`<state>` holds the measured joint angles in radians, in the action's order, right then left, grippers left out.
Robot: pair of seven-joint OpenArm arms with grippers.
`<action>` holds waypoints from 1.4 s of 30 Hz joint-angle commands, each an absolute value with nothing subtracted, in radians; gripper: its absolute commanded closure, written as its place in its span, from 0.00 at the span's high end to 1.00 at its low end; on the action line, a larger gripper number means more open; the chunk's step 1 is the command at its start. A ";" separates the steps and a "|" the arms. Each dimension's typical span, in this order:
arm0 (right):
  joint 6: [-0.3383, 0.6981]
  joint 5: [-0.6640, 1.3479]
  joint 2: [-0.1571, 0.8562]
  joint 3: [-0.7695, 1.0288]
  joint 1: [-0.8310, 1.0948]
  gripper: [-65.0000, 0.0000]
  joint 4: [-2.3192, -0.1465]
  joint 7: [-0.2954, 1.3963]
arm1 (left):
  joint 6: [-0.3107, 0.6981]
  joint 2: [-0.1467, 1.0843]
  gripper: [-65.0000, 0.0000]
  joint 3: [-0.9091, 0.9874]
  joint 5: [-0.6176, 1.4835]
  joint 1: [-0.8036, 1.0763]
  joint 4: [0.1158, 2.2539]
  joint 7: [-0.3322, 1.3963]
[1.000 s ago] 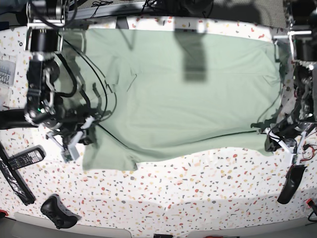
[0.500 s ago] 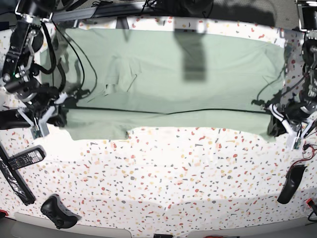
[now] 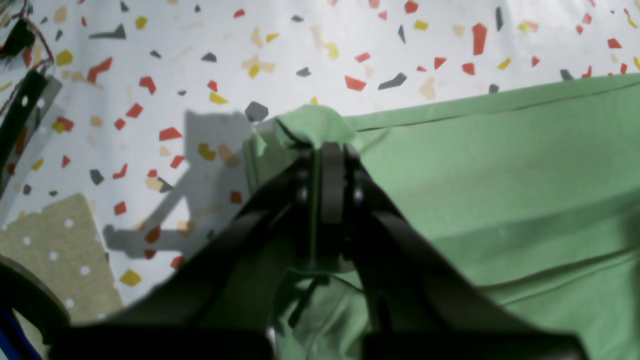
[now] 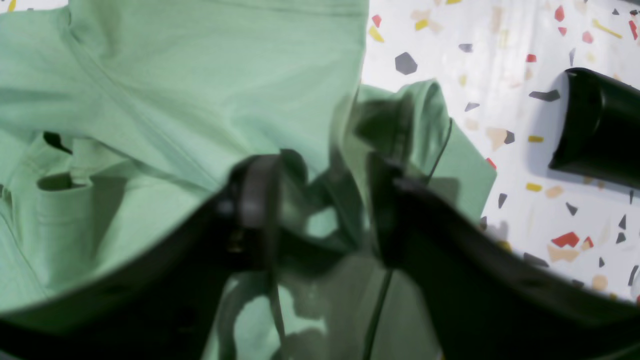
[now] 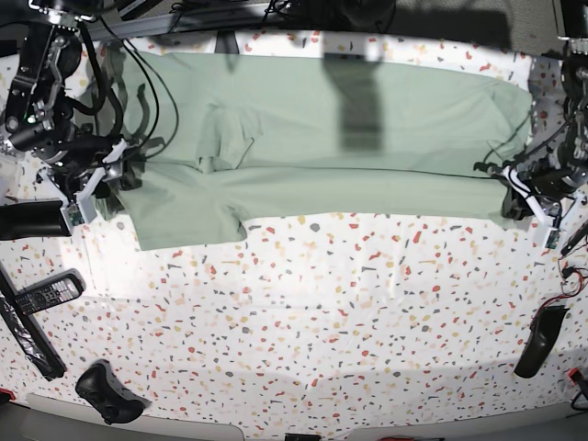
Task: Fold the T-shirt properly
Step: 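Lift the hem with both grippers and fold it over toward the collar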
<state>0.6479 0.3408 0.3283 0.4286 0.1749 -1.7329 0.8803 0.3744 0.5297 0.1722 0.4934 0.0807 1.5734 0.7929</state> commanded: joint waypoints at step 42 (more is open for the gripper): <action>0.698 0.349 0.341 0.208 -0.044 0.00 -1.530 0.713 | 0.375 0.549 0.00 0.183 0.499 0.067 1.591 0.732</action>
